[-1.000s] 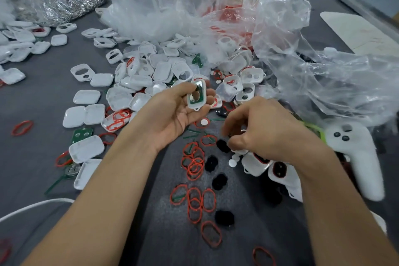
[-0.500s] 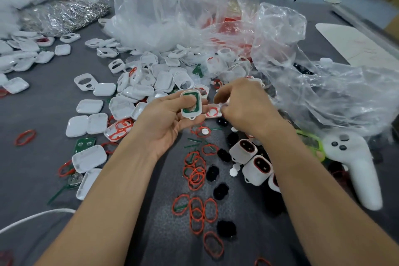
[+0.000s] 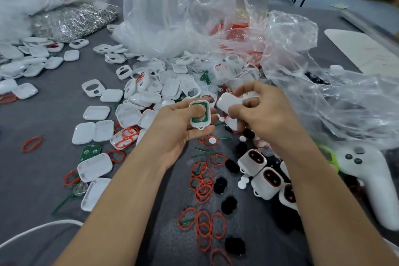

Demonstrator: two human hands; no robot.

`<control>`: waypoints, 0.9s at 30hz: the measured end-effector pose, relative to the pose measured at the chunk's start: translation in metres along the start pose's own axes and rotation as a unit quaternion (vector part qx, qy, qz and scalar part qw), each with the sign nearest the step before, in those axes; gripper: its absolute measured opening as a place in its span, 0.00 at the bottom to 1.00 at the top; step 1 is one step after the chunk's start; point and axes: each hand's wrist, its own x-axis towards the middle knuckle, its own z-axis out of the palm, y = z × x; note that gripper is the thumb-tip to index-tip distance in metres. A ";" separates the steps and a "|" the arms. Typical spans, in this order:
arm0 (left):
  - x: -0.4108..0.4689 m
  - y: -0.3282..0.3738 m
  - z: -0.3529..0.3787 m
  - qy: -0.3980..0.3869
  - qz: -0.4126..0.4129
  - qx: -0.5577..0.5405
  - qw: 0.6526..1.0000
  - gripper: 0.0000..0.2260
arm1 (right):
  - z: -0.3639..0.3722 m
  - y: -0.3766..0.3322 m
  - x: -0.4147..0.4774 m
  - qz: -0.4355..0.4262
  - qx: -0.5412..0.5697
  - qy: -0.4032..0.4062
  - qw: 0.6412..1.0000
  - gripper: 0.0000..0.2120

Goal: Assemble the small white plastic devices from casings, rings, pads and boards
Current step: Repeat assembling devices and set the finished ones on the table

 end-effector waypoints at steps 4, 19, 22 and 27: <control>0.000 -0.001 0.000 0.002 -0.001 0.005 1.000 0.09 | 0.002 0.000 -0.011 0.068 0.290 -0.061 0.953 0.08; 0.000 -0.003 0.001 -0.019 0.001 0.011 1.000 0.09 | 0.006 0.008 -0.016 0.073 0.472 -0.252 0.842 0.13; 0.000 -0.004 0.002 -0.020 0.002 0.016 1.000 0.09 | 0.006 0.008 -0.015 0.074 0.471 -0.258 0.840 0.14; 0.001 -0.005 0.001 -0.023 0.000 0.017 1.000 0.09 | 0.006 0.006 -0.016 0.090 0.466 -0.237 0.847 0.14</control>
